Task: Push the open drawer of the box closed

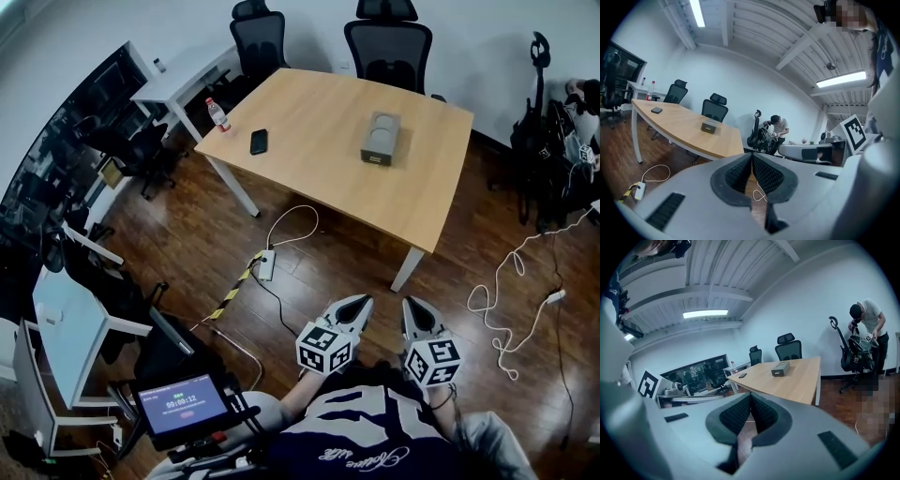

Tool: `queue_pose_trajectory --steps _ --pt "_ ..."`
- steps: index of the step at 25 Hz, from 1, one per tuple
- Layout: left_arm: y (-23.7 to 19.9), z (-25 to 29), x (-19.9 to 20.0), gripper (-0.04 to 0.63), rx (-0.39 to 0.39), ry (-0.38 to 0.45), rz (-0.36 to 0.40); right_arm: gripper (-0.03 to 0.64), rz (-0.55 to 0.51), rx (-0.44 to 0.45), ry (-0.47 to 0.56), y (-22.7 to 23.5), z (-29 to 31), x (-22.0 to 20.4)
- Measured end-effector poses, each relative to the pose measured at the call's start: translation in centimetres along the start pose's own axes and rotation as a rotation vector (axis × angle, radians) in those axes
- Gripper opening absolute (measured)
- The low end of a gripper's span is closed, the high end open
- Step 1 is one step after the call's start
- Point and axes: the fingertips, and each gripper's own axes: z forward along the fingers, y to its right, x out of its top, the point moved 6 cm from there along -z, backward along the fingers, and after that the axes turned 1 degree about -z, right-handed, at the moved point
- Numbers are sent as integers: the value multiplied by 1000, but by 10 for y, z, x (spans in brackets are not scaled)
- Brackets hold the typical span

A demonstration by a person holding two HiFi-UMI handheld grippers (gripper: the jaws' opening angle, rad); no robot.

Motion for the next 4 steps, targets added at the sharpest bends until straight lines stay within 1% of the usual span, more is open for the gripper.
queue_pose_trajectory --steps 4 --pt "-2 -4 -3 3 7 -19 11 -9 -4 4 0 -3 1 0"
